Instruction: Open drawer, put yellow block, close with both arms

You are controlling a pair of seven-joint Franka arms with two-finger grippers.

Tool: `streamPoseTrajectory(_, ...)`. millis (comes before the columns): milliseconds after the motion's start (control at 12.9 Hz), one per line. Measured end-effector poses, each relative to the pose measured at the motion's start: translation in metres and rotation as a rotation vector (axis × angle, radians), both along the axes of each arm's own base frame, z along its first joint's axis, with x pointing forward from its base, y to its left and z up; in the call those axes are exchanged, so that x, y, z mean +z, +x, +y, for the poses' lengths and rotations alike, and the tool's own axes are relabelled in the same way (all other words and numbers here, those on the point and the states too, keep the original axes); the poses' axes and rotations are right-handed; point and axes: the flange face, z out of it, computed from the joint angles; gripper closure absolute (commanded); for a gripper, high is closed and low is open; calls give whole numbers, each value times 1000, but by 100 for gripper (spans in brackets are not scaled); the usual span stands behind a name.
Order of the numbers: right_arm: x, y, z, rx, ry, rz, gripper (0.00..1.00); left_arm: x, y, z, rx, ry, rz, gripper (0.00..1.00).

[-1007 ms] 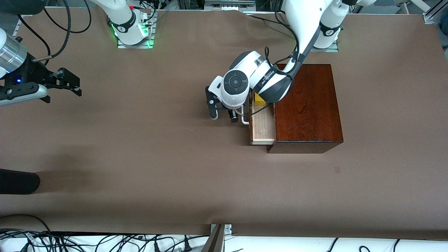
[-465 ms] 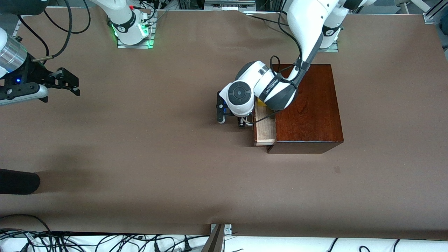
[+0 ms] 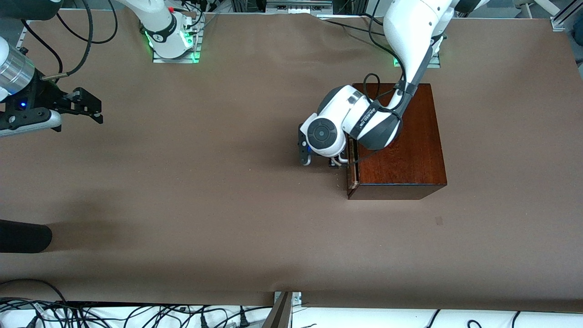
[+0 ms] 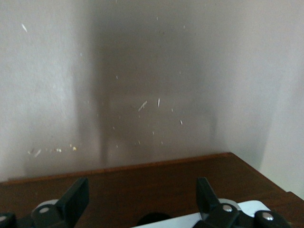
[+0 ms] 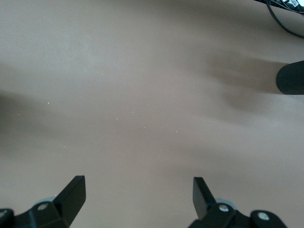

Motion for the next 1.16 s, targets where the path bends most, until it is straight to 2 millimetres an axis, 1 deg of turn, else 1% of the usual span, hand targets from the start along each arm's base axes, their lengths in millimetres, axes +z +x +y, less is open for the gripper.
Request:
streamPoseTrajectory(155,0,0,0,0,0,1,0,0,3,8,10,11,10,0)
streamPoseTrajectory(465,0,0,0,0,0,2,0,4,4,8,12,8,6,0)
streamPoseTrajectory(542,0,0,0,-1,0,2,0,9,5,8,15,5,-1,0)
streamPoseTrajectory(620,0,0,0,-1,0,2,0,20,7,9,23,-2,-16,0)
streamPoseTrajectory(697,0,0,0,-1,0,2,0,39,11,11,47,-14,-44,0)
streamPoseTrajectory(775,0,0,0,-2,0,2,0,64,17,19,106,-23,-73,0)
streamPoseTrajectory(852,0,0,0,-3,0,3,0,95,23,32,196,-36,-92,0)
streamPoseTrajectory(930,-1,0,-1,-3,0,3,0,130,28,50,300,-49,-111,0)
streamPoseTrajectory(1085,-1,0,-1,-4,0,3,0,199,37,94,483,-69,-175,0)
streamPoseTrajectory(1162,-1,0,-1,-4,0,3,0,229,38,115,556,-78,-210,0)
